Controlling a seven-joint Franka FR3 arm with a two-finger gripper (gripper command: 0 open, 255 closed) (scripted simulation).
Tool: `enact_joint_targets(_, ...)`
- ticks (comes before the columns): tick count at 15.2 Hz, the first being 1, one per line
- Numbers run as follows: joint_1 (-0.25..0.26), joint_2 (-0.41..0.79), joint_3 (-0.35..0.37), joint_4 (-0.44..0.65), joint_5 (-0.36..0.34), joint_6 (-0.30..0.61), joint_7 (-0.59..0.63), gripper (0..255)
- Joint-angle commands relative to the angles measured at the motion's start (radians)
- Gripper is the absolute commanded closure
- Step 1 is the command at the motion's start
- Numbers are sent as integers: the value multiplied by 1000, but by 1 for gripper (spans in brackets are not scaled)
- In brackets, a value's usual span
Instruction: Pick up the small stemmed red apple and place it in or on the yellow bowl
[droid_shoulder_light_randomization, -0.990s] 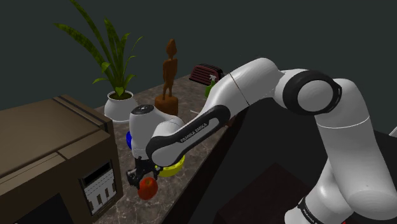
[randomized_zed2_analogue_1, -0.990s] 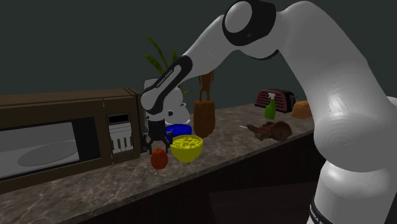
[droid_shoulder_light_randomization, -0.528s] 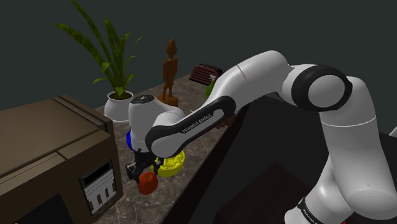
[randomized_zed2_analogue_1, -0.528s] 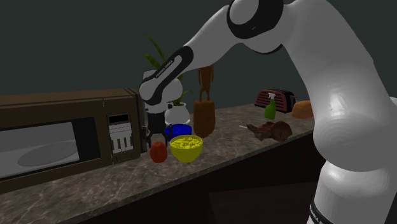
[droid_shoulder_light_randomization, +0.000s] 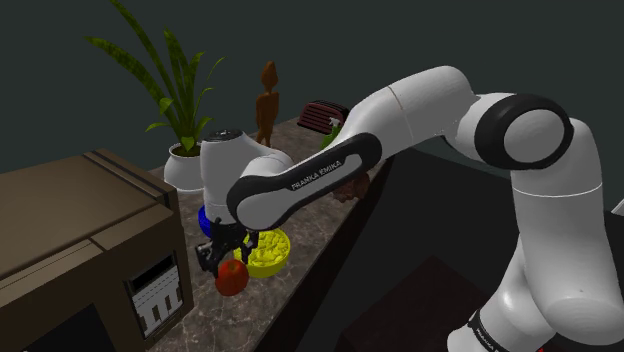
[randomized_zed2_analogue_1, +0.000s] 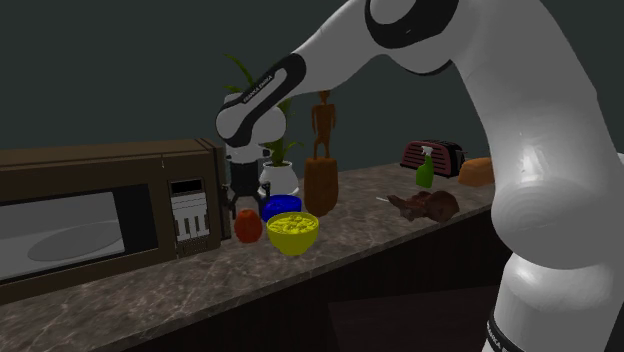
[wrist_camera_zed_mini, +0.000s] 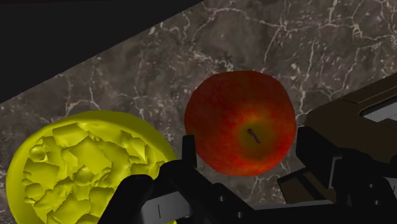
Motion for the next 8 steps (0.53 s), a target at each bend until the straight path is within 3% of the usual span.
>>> enact_joint_targets(1, -5, -15, 4, 5, 7, -20, -6, 255)
enact_joint_targets(8, -12, -62, 16, 34, 27, -92, -16, 255)
